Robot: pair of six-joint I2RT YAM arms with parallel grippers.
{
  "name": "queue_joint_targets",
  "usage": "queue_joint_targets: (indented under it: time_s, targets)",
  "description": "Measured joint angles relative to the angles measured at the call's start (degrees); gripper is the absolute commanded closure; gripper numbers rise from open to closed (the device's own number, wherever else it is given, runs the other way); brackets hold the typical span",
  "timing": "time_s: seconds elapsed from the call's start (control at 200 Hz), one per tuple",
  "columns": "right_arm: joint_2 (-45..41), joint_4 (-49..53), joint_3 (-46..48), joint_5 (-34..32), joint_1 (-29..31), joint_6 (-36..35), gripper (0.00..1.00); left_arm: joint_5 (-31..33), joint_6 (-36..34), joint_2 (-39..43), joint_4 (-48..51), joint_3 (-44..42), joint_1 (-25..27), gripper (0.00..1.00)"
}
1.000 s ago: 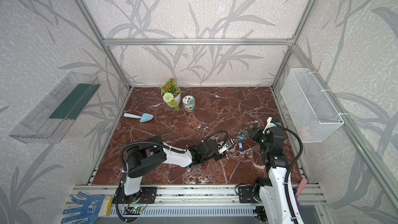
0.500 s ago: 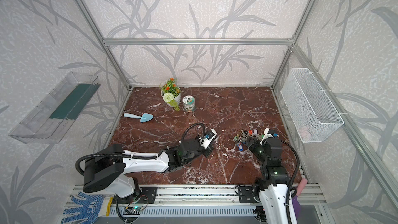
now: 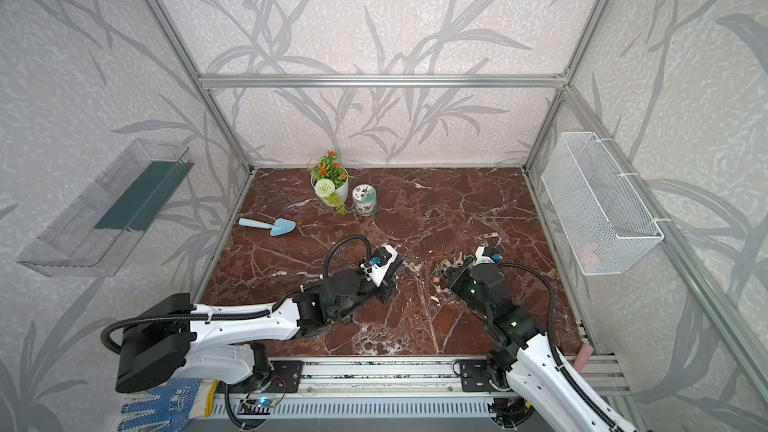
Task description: Put the keys on the keyring
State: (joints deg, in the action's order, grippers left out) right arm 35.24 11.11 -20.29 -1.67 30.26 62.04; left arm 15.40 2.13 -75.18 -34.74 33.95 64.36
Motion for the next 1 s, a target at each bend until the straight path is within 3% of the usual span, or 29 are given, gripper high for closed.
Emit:
queue_joint_targets:
  time_s: [0.21,0.475,0.78,1.0]
  targets:
    - [10.32,-9.73,-1.16,-4.5,5.86,4.61,1.0,-0.02,1.53,2.8,0.92,-1.2,-1.7,0.95]
    - [16.87,-17.97,-4.96,-6.58,5.46,5.25,1.0,-1.2,1.97,2.84,1.09,-1.2,-2.43,0.9]
    - [16.52,-19.91,-5.4,1.29,-11.72,2.86,1.0,-6.62,1.07,-1.44,1.33,-1.14,-2.58,0.83]
    - [21.97,-20.7,-8.66,9.79,-25.33,-0.13,1.0,-16.04,-0.22,-13.4,2.78,4.81,-2.6,0.81]
